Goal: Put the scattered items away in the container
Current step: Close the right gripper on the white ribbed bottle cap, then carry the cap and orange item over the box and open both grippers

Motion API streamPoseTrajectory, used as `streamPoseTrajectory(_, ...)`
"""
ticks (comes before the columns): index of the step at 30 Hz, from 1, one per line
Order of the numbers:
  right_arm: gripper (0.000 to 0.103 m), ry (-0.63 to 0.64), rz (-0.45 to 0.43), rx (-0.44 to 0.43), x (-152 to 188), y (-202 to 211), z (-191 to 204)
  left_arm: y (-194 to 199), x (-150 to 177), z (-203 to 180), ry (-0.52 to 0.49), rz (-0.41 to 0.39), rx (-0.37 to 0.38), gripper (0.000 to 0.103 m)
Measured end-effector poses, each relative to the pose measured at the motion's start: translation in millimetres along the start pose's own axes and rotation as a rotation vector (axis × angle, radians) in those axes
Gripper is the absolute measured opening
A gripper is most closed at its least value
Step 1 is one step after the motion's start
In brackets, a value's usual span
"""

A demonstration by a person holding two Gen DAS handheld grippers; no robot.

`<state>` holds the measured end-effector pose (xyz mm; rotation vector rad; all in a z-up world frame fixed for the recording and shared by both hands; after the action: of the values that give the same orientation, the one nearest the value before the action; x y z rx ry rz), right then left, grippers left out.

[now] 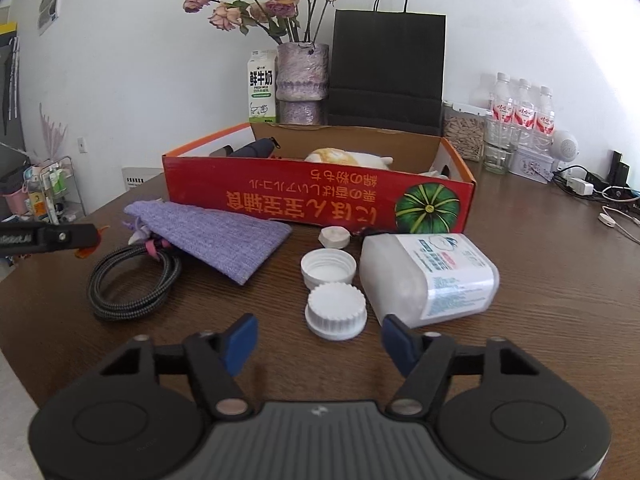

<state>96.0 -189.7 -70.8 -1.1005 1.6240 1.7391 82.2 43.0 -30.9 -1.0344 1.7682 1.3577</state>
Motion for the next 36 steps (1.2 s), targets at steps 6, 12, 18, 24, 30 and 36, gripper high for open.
streamPoseTrajectory(6, 0.054, 0.006, 0.029, 0.038, -9, -25, 3, -1, 1, 5, 0.01, 0.001, 0.002, 0.01)
streamPoseTrajectory(12, 0.039, 0.0, 0.025, 0.041, -10, -33, 4, -2, 1, 7, 0.013, -0.001, 0.012, 0.01)
streamPoseTrajectory(18, 0.039, -0.002, -0.022, 0.032, -14, -23, 3, 0, -4, 2, 0.006, -0.015, 0.022, 0.01)
streamPoseTrajectory(24, 0.039, -0.003, -0.086, 0.019, -30, -11, 2, 2, -20, -10, -0.023, -0.06, 0.042, 0.01)
streamPoseTrajectory(30, 0.039, -0.011, -0.169, 0.02, -59, -5, -1, -4, -47, -29, -0.052, -0.124, 0.076, 0.01)
streamPoseTrajectory(36, 0.039, -0.024, -0.245, 0.016, -92, -8, -5, -19, -79, -50, -0.063, -0.178, 0.102, 0.01)
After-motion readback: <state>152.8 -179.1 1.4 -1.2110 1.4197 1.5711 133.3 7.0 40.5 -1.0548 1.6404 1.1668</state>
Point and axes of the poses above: each gripper's, at about its wrist camera, not at the fingertips, and y roughly against the way its jaws point, z to its left, x to its underside, the point moved 5 cm from there along -y, roughly the way its jaws point, and after that the axes turned 5 degrees about x, right-handed, at the moved point
